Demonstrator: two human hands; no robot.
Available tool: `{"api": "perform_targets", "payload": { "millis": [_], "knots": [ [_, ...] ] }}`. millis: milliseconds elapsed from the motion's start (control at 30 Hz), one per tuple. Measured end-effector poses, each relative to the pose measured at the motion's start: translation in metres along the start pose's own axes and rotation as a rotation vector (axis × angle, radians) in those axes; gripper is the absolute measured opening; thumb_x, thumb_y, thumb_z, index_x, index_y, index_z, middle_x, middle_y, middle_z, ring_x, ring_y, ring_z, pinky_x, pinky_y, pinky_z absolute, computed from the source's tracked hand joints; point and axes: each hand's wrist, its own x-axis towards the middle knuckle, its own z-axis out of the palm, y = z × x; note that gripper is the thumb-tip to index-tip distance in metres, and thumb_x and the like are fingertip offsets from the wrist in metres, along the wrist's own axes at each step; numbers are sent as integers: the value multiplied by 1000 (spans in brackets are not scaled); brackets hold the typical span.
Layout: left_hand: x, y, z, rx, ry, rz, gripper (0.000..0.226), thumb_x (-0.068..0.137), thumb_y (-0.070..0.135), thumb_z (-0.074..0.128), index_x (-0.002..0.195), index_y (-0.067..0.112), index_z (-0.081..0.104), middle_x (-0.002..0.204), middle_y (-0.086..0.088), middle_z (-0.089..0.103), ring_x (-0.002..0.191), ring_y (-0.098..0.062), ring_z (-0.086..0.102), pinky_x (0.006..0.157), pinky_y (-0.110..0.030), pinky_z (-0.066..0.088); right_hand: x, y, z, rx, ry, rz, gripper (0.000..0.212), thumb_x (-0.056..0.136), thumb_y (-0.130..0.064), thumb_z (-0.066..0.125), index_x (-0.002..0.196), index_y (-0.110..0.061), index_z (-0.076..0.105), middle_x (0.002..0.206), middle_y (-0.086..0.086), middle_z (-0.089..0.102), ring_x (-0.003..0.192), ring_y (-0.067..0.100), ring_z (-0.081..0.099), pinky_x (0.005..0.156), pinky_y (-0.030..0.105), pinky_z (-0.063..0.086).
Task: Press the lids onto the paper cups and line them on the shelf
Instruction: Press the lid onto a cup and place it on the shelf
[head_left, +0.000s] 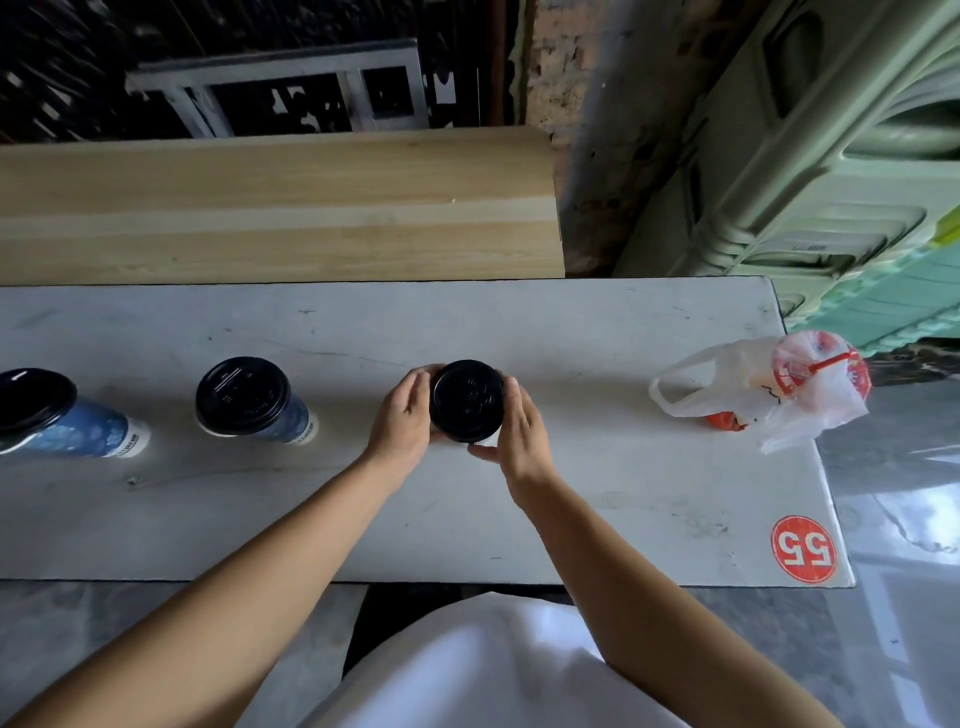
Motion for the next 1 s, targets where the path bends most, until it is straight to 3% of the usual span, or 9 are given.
{"api": "perform_targets", "payload": {
  "millis": [133, 333, 467, 600, 667, 733, 800, 900, 1000],
  "knots": [
    [-6, -1, 7, -74, 52, -37, 35, 109, 26, 36, 96, 31, 68, 95, 13, 71, 86, 1, 69, 62, -35, 62, -1, -5, -2, 93, 33, 22, 38, 104, -47, 42, 126, -28, 65, 125, -9, 63, 118, 7, 58, 92, 50, 58],
    [-6, 4, 6, -115, 73, -83, 30, 104, 38, 46, 88, 30, 70, 96, 10, 69, 95, -9, 67, 60, -42, 64, -6, 9, 3, 7, 74, -45, 51, 105, -53, 31, 122, -25, 70, 117, -1, 70, 111, 9, 65, 88, 45, 61],
    [2, 4, -10, -55, -11, -107, 30, 99, 51, 53, 86, 30, 70, 97, 11, 66, 98, -8, 63, 59, -41, 63, 3, 5, 5, -74, 58, -43, 57, 105, -54, 24, 124, -21, 66, 116, 1, 70, 109, 14, 66, 81, 46, 63],
    [11, 3, -17, 21, -95, 42, 29, 108, 33, 41, 97, 38, 68, 99, 21, 69, 110, -14, 62, 73, -42, 63, 14, -7, 14, -181, 68, -54, 52, 104, -54, 23, 116, -25, 65, 115, 1, 68, 101, 11, 65, 74, 50, 63],
    [13, 7, -18, 50, -108, 148, 31, 110, 18, 34, 113, 26, 64, 116, 8, 68, 115, -14, 60, 84, -29, 59, 20, -16, 14, -191, 67, -6, 55, 105, -52, 25, 123, -18, 65, 118, 7, 67, 103, 19, 66, 72, 52, 63],
    [14, 10, -18, 52, -128, 142, 33, 110, 14, 32, 114, 24, 63, 117, 6, 67, 110, -7, 61, 74, -16, 57, 26, -24, 11, -214, 54, 41, 57, 105, -53, 27, 122, -15, 67, 116, 10, 69, 103, 25, 67, 71, 53, 63],
    [12, 11, -17, 29, -134, 41, 35, 110, 20, 33, 105, 34, 65, 110, 16, 66, 104, 0, 62, 63, -22, 59, 30, -28, 10, -224, 48, 64, 57, 103, -56, 30, 110, -18, 70, 109, 9, 71, 94, 19, 69, 71, 53, 63],
    [9, 9, -12, -24, -86, -13, 33, 109, 26, 36, 100, 34, 66, 102, 21, 68, 94, 9, 64, 59, -28, 60, 30, -27, 12, -204, 63, 83, 54, 101, -60, 30, 93, -28, 72, 102, 4, 72, 91, 17, 68, 74, 53, 62],
    [11, 7, -8, -64, -42, -21, 29, 108, 34, 39, 98, 29, 66, 99, 16, 68, 90, 7, 66, 58, -34, 62, 30, -24, 12, -208, 87, 58, 59, 101, -60, 28, 106, -23, 74, 108, 8, 73, 92, 27, 71, 67, 45, 64]
  ]
}}
